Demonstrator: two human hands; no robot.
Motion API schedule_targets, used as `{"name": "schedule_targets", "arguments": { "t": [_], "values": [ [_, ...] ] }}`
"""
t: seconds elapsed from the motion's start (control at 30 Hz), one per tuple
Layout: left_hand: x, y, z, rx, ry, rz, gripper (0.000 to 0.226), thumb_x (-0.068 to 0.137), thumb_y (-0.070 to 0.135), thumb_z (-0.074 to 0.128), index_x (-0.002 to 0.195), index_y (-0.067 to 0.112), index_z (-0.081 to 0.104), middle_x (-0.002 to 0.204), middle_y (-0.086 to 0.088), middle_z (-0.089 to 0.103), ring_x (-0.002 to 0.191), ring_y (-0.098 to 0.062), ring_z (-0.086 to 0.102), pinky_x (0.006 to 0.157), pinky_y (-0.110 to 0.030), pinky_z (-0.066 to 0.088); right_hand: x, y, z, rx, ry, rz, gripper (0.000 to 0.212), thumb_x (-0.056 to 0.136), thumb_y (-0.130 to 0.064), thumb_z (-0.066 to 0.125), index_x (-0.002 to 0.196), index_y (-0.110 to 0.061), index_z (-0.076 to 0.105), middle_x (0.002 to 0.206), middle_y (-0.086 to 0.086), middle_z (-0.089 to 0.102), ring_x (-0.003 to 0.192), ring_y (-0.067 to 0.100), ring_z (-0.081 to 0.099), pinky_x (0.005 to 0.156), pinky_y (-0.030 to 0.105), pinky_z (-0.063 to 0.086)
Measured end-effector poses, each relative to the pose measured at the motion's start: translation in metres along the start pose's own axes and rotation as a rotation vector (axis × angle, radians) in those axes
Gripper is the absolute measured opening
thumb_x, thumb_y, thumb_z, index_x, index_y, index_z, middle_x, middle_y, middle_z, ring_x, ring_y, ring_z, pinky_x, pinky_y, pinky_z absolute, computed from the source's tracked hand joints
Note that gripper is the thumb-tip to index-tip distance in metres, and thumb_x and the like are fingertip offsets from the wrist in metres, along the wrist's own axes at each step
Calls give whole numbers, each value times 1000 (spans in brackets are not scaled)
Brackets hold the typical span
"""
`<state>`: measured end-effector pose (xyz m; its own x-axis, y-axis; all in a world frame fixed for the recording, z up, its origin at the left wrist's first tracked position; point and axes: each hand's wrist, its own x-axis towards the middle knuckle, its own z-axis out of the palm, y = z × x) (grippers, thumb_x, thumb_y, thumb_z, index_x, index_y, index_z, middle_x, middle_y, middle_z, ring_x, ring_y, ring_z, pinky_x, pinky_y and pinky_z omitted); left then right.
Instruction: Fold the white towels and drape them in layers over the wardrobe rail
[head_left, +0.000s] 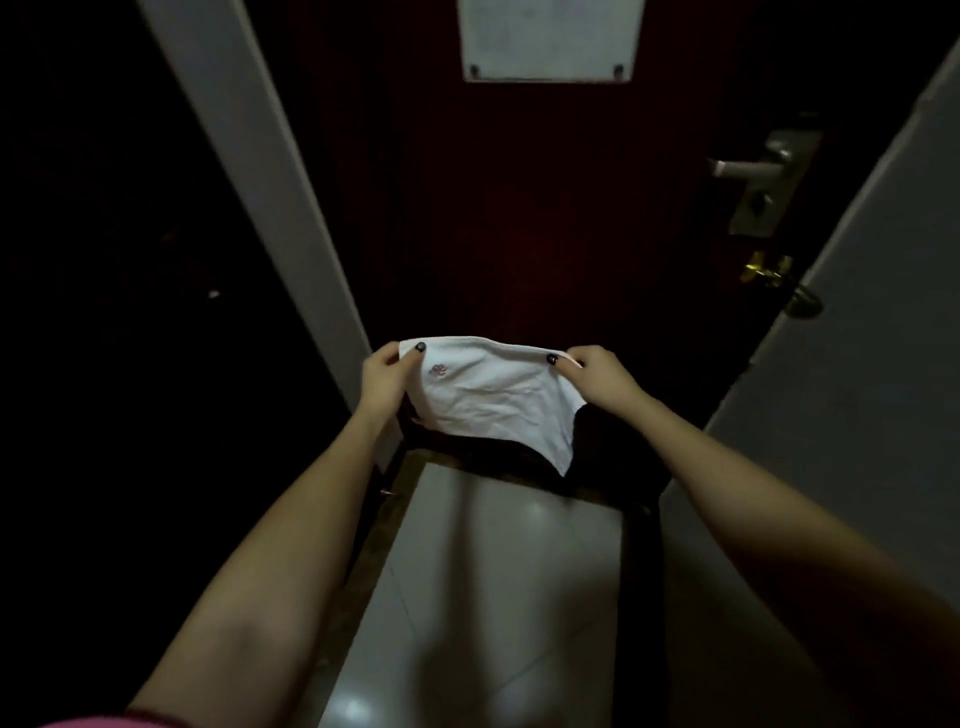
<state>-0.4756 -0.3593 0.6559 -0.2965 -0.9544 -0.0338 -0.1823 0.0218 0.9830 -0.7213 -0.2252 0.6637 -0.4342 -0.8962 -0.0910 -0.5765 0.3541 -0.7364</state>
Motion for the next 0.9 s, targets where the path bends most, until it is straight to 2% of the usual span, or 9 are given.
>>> {"name": "schedule_targets", "arguments": {
  "t": [0.17, 0.3, 0.4, 0.47, 0.5, 0.57, 0.63, 0.77, 0.9],
  "values": [
    [-48, -5, -66, -11, 213, -60, 12, 89, 10, 66, 79, 6, 64, 66, -3, 57, 58, -7, 51, 57, -22, 40, 11, -71, 54, 176, -158, -133, 52, 97, -28, 57, 53, -20, 31, 48, -9, 30, 38, 2, 26, 42, 20, 20],
    [-105, -14, -108, 5, 346, -99, 16, 92, 7, 62, 75, 7, 61, 54, 0, 54, 42, 0, 48, 46, -14, 39, -3, -121, 121, 144, -373, -260, 41, 96, -24, 55, 61, -15, 37, 58, 0, 37, 54, 11, 34, 54, 29, 26],
    [-147, -19, -140, 8, 406, -146, 12, 94, 6, 59, 83, 1, 64, 53, -6, 57, 41, -5, 53, 45, -15, 43, -29, -155, 164, 82, -520, -391, 6, 92, -15, 60, 94, -13, 55, 80, 3, 56, 70, 18, 52, 64, 33, 41],
    [-175, -20, -162, -16, 488, -168, 10, 95, 4, 57, 93, -3, 64, 62, -9, 58, 45, -6, 59, 51, -16, 50, -51, -176, 186, 126, -657, -469, 44, 90, -10, 62, 129, -24, 49, 83, 3, 62, 68, 17, 56, 65, 31, 47],
    [-189, -21, -172, -31, 525, -171, 10, 95, 3, 57, 97, -4, 64, 66, -8, 59, 48, -6, 62, 55, -17, 54, -64, -187, 194, 140, -718, -506, 51, 89, -6, 62, 133, -27, 49, 74, 5, 59, 61, 14, 51, 61, 29, 45],
    [-220, -22, -193, -51, 594, -159, 10, 94, -1, 56, 99, -4, 64, 69, -7, 61, 53, -8, 65, 60, -18, 56, -87, -207, 214, 159, -804, -563, 37, 86, 0, 63, 118, -19, 63, 64, 15, 51, 60, 13, 47, 62, 26, 41],
    [-254, -25, -211, -52, 681, -150, 9, 92, -5, 57, 92, 0, 64, 69, -9, 63, 55, -7, 65, 62, -19, 56, -116, -228, 230, 160, -922, -596, 22, 84, 2, 68, 102, -11, 70, 68, 19, 54, 71, 14, 53, 72, 23, 45],
    [-326, -24, -244, -79, 816, -148, 7, 91, -6, 57, 89, -2, 63, 70, -11, 62, 54, -4, 63, 61, -16, 54, -180, -259, 258, 51, -1094, -775, 27, 81, 1, 73, 107, -4, 68, 84, 7, 72, 90, 13, 67, 83, 19, 50],
    [-396, -19, -273, -161, 910, -132, 9, 93, 1, 59, 92, -2, 67, 69, -7, 65, 59, -4, 65, 62, -14, 53, -250, -287, 279, -5, -1040, -973, 8, 86, -9, 68, 85, -1, 71, 76, 11, 72, 72, 21, 63, 69, 31, 42]
  ]
}}
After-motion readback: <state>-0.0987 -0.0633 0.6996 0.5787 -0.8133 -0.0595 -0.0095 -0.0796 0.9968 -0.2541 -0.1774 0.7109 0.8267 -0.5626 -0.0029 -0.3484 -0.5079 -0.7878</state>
